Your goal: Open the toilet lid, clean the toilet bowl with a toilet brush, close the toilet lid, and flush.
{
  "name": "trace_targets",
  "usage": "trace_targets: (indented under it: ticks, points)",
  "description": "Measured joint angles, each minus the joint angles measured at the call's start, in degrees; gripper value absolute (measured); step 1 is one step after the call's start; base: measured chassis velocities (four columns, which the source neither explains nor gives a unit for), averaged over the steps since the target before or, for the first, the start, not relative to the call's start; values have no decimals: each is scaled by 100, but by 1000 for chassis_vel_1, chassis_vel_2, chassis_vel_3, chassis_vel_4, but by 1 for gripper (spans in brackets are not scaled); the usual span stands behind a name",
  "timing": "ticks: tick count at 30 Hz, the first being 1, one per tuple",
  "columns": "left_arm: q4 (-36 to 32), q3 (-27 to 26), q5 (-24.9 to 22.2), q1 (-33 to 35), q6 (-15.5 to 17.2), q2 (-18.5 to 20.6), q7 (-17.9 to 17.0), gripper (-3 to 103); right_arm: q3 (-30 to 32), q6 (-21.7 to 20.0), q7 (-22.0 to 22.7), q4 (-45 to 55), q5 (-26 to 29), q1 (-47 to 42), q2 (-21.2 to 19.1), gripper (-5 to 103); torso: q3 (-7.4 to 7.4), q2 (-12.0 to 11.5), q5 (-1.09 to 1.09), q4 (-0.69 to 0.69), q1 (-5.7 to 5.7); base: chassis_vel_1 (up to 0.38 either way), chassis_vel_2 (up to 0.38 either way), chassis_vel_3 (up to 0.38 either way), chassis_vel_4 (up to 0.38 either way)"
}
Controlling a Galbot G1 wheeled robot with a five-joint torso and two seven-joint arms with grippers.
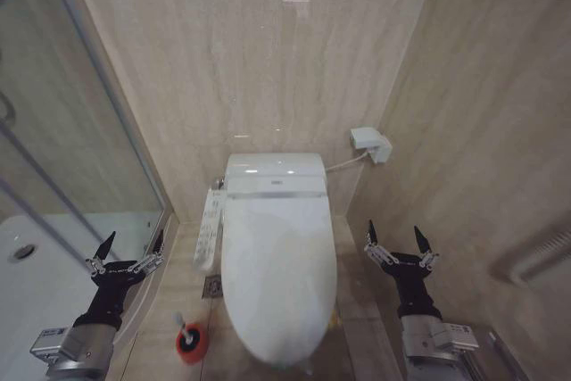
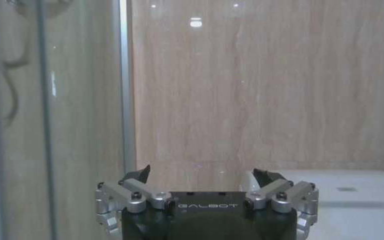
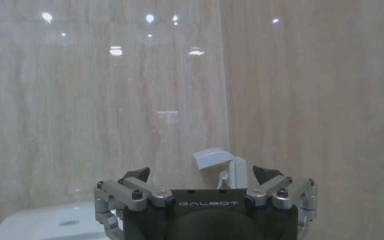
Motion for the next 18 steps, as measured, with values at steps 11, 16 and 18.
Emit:
trace_targets:
  ticks: [11,16,18]
  points:
    - [0,0,0,3,0,0,0,100,0,0,2,0,0,-4,0,100,-3,3,4,-1,-6,355,-343,-351,355]
    - [1,0,0,5,0,0,0,100,-1,0,0,0,0,-4,0,100,-1,2,0,1,-5,185,-132,-171,168]
    - [0,0,0,1,0,0,0,100,1,0,2,-1,0,-5,0,100,0,1,1,-3,-2,42,-1,-28,35]
